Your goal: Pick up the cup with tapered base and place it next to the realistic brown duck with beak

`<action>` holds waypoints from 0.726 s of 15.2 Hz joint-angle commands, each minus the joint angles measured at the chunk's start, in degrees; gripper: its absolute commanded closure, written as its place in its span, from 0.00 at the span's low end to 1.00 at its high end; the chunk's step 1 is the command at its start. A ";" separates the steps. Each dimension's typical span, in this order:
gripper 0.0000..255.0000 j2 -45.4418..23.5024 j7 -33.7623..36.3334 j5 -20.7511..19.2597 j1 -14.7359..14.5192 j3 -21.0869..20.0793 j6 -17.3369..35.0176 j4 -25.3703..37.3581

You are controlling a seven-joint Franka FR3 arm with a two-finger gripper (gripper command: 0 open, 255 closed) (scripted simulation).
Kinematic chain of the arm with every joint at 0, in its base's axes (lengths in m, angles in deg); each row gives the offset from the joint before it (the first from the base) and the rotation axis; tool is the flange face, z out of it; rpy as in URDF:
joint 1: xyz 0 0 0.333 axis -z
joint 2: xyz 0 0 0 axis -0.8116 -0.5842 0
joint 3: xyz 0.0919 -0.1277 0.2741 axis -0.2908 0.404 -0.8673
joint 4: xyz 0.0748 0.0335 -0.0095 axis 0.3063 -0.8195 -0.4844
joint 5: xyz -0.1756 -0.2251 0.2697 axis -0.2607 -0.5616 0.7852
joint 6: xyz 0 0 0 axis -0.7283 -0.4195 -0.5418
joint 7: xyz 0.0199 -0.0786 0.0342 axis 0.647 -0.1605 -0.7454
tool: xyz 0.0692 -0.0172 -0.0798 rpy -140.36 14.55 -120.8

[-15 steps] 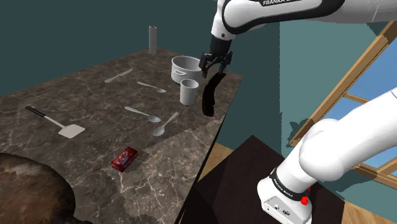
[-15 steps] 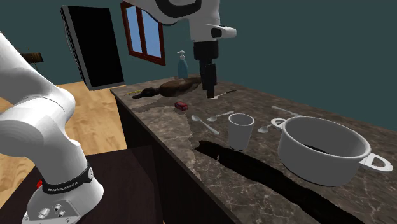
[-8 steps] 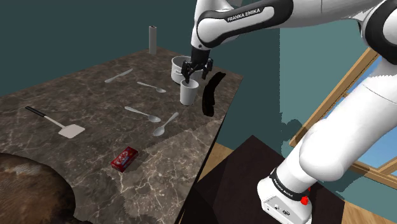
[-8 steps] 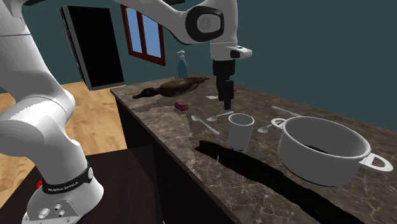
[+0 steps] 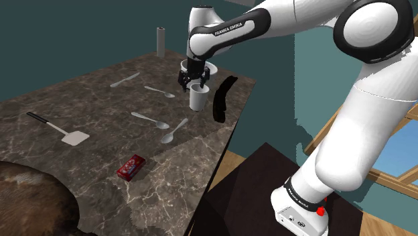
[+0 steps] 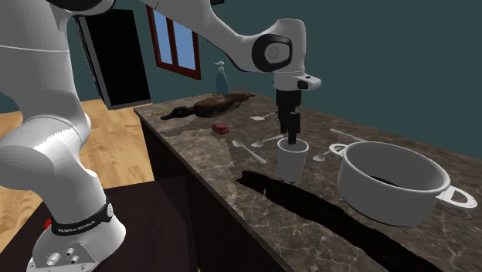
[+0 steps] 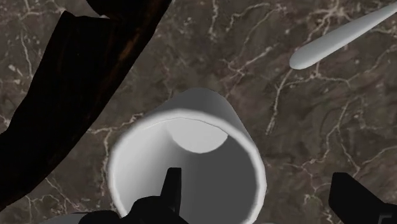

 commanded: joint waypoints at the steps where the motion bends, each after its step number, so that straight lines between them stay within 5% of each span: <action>1: 0.00 -0.98 0.26 -0.17 -0.03 0.03 1.32 -0.32; 11: 0.00 -2.77 0.48 -0.51 0.07 0.20 4.38 -1.58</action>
